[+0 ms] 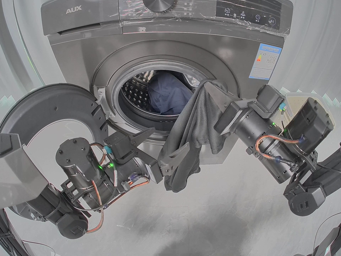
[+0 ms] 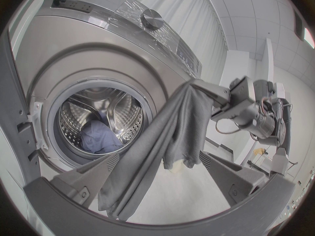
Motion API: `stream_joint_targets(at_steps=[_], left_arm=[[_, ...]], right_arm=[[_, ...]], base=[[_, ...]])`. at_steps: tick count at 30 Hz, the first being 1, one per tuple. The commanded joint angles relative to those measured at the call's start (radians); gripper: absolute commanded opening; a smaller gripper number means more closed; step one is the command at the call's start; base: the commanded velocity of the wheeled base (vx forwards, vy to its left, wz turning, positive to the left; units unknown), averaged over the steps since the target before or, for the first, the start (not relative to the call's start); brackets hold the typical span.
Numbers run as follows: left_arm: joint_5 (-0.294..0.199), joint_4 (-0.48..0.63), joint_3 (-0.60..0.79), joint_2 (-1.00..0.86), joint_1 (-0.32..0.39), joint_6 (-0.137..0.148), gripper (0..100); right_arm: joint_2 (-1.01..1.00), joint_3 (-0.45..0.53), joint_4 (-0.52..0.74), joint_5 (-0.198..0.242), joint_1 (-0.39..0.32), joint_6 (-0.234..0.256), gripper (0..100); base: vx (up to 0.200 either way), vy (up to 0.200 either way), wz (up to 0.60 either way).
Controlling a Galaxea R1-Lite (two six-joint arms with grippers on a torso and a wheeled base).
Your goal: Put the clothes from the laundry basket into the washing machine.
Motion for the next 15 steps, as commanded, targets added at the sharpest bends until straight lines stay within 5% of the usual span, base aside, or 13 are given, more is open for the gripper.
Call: stream_joint_targets(at_steps=[1, 15], left_arm=[[-0.001, 0.001, -0.019, 0.049, -0.011, 0.017, 100], [0.004, 0.004, -0.119, 0.080, -0.002, 0.047, 100]], right_arm=[[0.061, -0.041, 0.005, -0.012, 0.014, 0.011, 0], [0.179, -0.153, 0.026, -0.058, 0.058, 0.042, 0]], base=[[0.000, 0.000, 0.00], [0.000, 0.000, 0.00]])
